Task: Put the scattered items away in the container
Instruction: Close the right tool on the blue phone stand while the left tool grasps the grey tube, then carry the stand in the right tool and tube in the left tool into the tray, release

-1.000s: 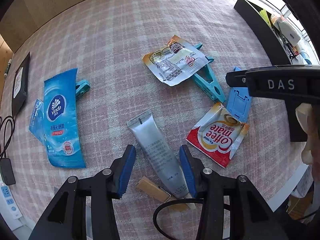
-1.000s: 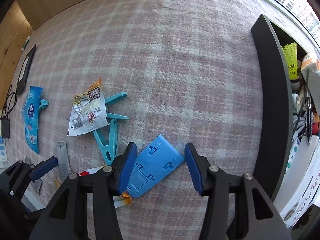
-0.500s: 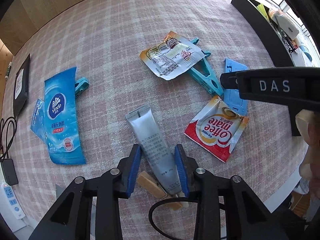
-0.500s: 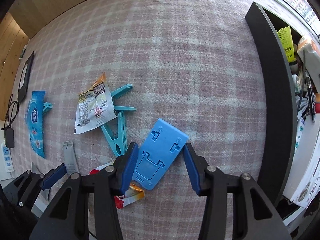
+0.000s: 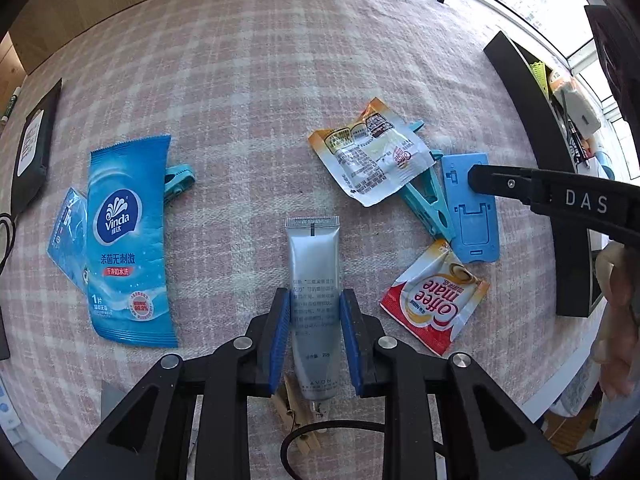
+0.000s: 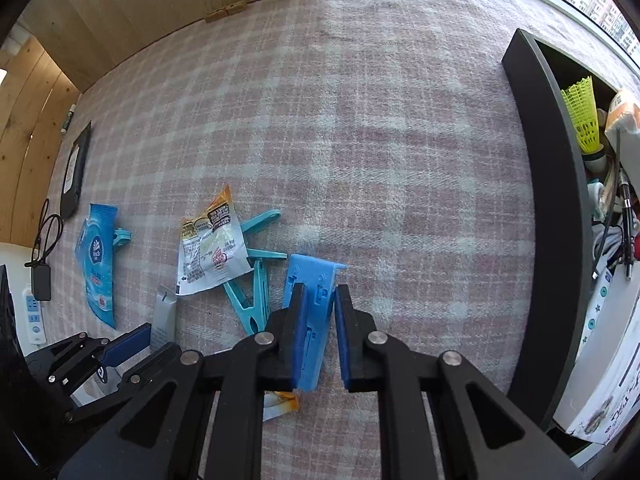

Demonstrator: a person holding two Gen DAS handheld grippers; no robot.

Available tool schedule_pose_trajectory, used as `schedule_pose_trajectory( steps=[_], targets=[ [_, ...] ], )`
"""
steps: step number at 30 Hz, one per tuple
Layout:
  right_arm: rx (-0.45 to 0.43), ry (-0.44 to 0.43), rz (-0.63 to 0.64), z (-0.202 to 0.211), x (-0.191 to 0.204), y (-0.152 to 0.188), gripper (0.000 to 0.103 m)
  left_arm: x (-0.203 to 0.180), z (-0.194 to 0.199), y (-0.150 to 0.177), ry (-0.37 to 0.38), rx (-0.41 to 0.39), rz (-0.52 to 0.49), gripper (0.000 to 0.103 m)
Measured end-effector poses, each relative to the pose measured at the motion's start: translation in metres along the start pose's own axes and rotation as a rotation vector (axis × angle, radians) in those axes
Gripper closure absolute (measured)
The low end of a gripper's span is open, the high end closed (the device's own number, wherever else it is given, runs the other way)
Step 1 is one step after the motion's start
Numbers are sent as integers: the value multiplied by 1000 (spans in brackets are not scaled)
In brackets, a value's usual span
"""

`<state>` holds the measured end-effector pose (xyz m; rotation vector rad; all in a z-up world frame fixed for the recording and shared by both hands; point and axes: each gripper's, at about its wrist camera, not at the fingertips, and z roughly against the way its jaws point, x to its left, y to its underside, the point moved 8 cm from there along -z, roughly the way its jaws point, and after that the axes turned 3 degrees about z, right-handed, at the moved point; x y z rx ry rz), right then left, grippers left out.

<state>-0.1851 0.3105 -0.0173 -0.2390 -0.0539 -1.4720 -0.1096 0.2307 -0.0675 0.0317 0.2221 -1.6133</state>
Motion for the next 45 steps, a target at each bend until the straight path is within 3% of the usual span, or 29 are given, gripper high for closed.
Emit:
schedule_pose_trajectory(
  steps=[2,4,7,11,13,14,15,20,29,36,38,45],
  targets=[
    [46,-16,-38,-9,-17,-5,79,-3,-2,-8,-11,-3,-11,79],
    [48,-27,-65,-6,-25,4,72,18,-4,10,-15,-6,-16,79],
    [49,-25,-59,-7,-27,14,62,13,-3,28,-23,-9,-17,79],
    [55,118,30,-12,23,31,54,-14,-9,21,-18,-3,-20,79],
    [43,191,93,-12,33,31,57,-19,-8,17,-14,-3,-19,79],
    [39,190,119,-11,39,30,64,-21,-8,15,-11,-2,-18,79],
    [50,191,138,-11,41,29,65,-22,-9,13,-8,-3,-16,79],
    [75,163,131,-5,43,25,67,4,13,34,20,-21,12,79],
    [-18,72,29,33,38,14,67,5,59,15,73,-82,-7,79],
    [-141,7,-103,88,-5,-12,67,-46,80,-25,124,-141,-81,79],
    [-182,13,-128,83,-54,0,67,-71,80,-37,142,-155,-115,79],
    [-282,64,-279,108,-161,34,67,-177,87,-65,225,-190,-254,79]
  ],
)
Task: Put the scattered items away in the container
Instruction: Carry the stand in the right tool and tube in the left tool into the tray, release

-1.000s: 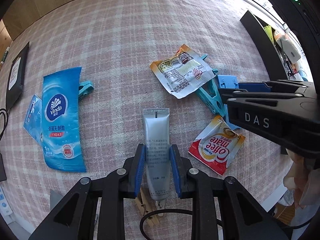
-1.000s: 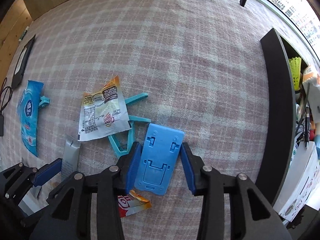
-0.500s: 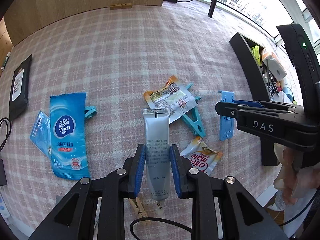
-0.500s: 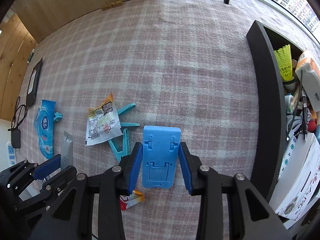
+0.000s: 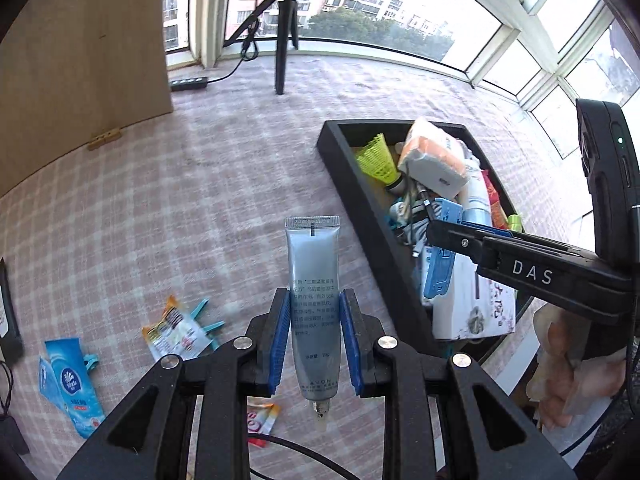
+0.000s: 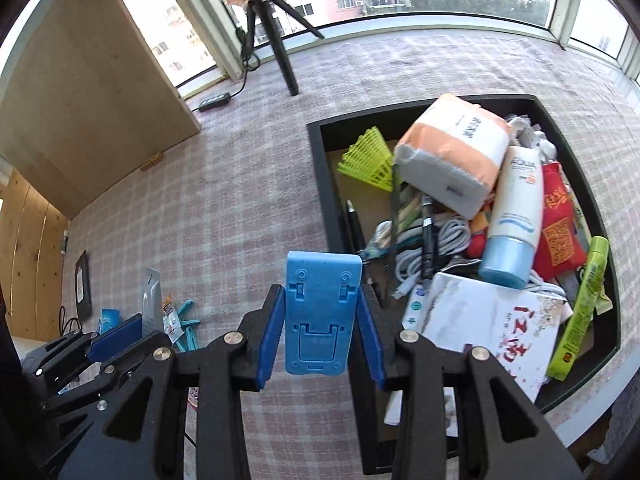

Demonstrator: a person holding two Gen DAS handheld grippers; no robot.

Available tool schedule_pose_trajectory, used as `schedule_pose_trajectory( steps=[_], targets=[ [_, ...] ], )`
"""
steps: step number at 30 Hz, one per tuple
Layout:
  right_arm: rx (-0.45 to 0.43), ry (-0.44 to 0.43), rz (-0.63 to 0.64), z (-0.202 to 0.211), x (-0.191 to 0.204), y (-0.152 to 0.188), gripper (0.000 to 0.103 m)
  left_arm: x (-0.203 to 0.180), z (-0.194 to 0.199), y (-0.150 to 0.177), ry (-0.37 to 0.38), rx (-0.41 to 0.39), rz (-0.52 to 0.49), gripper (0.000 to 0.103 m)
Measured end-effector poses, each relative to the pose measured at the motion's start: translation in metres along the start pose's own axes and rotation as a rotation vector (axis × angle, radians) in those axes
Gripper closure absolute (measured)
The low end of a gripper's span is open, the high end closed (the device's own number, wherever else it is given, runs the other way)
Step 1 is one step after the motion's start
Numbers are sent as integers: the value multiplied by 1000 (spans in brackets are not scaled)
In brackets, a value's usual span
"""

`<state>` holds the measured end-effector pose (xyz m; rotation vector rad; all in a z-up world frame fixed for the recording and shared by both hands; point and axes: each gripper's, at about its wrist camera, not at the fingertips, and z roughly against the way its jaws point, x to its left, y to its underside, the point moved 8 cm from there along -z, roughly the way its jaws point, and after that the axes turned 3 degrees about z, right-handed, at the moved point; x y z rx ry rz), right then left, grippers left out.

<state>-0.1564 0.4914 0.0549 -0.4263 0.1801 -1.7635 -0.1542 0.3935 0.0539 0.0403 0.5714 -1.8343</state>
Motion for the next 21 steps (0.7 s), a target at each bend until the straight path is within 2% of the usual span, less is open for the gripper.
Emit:
schedule_pose_trajectory(
  steps=[4,8,10,11,16,21],
  targets=[
    [-52,72,-88,11,-73,-6,67,-56,-21,-24,42,0,-75,79],
    [-95,129,-163,35,-127,-11,66,-104,-34,-37,73,3,-152,77],
    [-82,123,-195,35,-146,-12,63,-115,-40,-41,81,16,-148,50],
    [-79,132,-213,36,-155,-12,57,-118,-39,-43,81,8,-144,49],
    [-106,146,-239,47,-171,-9,52,-118,-35,-42,63,-2,-159,50],
    [-89,133,-216,42,-159,-4,52,-99,-24,-38,11,-29,-148,50]
  ],
)
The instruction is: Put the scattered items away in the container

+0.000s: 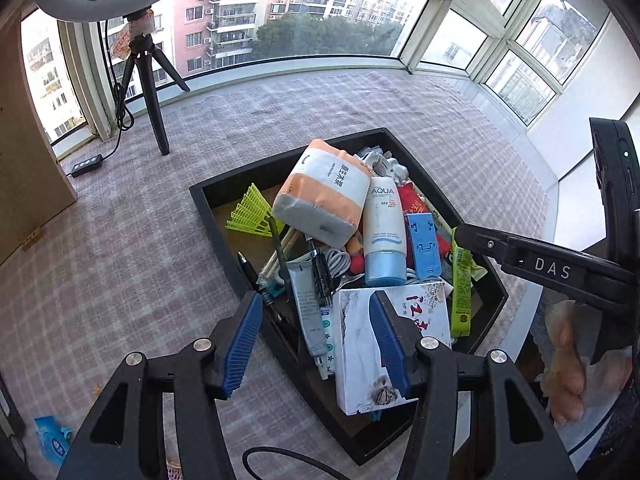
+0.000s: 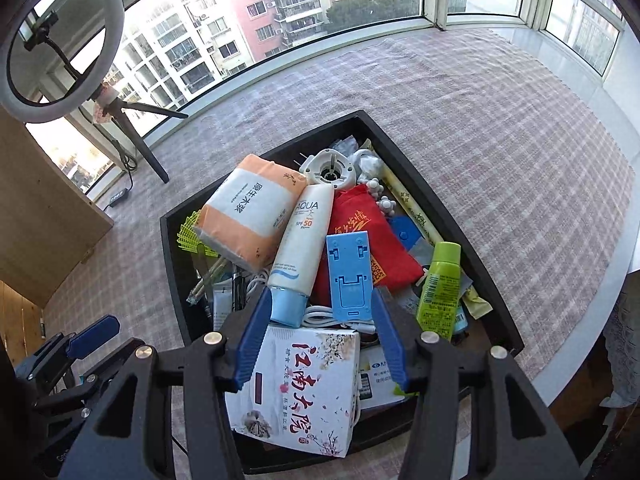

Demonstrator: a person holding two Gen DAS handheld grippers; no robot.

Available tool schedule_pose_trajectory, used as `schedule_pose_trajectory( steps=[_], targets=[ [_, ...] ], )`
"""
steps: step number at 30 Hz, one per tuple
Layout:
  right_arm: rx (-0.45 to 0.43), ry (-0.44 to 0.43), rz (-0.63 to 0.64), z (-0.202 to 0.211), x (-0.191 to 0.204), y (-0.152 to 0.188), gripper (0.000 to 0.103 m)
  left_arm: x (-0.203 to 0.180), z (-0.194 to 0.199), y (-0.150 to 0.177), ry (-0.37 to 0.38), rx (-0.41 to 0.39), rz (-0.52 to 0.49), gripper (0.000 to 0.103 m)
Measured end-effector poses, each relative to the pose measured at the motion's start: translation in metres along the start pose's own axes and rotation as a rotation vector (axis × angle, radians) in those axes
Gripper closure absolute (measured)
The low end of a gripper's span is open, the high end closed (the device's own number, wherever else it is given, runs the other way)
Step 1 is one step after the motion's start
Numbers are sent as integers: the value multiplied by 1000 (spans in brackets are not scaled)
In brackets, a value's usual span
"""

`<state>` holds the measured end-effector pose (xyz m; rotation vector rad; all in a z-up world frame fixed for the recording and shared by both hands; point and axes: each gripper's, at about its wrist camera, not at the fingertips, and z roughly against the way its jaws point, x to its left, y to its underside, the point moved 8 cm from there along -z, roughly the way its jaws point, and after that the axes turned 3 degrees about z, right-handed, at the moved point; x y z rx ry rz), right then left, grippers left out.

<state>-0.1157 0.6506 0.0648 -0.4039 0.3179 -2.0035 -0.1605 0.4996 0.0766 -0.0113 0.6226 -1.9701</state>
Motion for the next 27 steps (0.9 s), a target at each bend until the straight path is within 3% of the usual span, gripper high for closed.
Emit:
schedule_pose_trajectory(
  steps=[17,27],
  targets=[
    [-6,-104,240,13,115,37,52,105,66,45,-190,-95,134,49],
    [19,-157,294,8,156,71,52,163,91,94,-267,-110,241,37]
  ],
)
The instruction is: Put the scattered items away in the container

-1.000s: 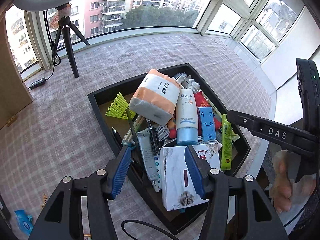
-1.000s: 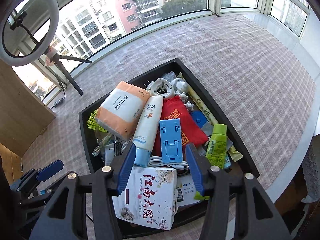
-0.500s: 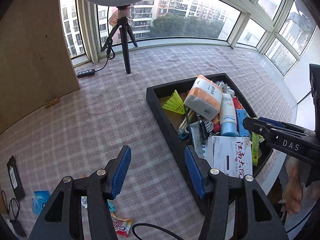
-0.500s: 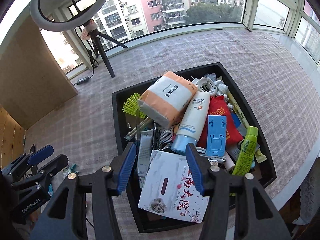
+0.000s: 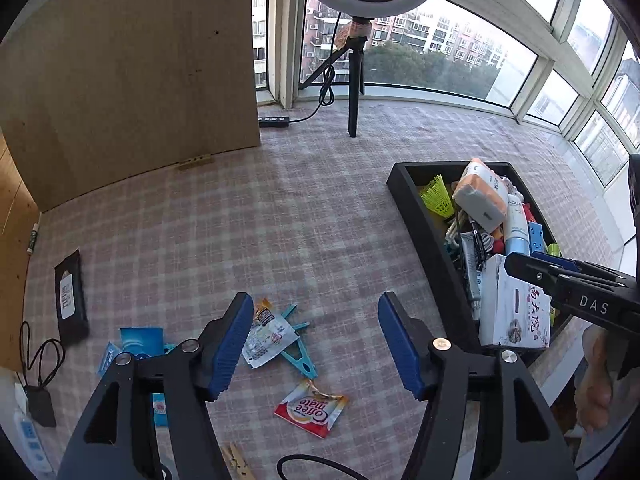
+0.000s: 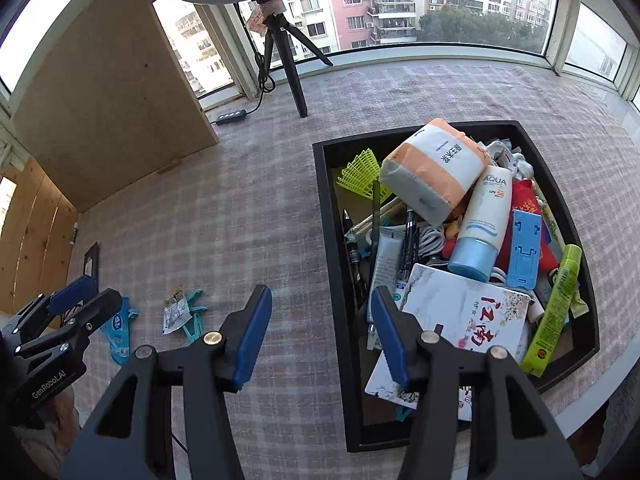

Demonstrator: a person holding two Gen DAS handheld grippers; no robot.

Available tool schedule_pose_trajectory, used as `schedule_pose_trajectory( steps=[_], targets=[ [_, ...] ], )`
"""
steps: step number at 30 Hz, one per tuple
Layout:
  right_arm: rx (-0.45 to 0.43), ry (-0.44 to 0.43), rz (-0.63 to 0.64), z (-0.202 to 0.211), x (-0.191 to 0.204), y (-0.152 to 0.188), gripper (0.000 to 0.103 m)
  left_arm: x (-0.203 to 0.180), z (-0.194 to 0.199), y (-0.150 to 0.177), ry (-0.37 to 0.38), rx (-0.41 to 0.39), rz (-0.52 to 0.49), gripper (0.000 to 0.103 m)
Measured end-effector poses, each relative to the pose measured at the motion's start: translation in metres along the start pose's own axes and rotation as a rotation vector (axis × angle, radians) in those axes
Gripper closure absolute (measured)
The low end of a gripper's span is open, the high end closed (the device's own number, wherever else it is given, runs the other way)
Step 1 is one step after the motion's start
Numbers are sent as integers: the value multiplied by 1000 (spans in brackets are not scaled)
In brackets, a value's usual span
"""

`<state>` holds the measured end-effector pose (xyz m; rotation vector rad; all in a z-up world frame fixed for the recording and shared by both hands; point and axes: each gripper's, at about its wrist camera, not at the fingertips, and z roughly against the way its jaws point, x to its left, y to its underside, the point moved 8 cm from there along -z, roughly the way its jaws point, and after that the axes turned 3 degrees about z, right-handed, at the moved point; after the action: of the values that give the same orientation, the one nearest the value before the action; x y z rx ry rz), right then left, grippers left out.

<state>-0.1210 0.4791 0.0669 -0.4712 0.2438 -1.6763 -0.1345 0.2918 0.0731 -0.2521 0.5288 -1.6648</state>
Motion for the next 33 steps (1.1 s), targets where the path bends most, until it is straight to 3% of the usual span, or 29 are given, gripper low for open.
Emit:
schedule_pose_trajectory(
  steps=[5,15,33],
  targets=[
    [-12,8,28,-3,16,13,52,42,0,27,-61,22,43,35],
    [35,-21,38,-22,38,47,52,125,6,73,-128,73,227,28],
    [68,-12,73,-34,52,62,52,140,3,105,-112,113,282,26]
  ],
)
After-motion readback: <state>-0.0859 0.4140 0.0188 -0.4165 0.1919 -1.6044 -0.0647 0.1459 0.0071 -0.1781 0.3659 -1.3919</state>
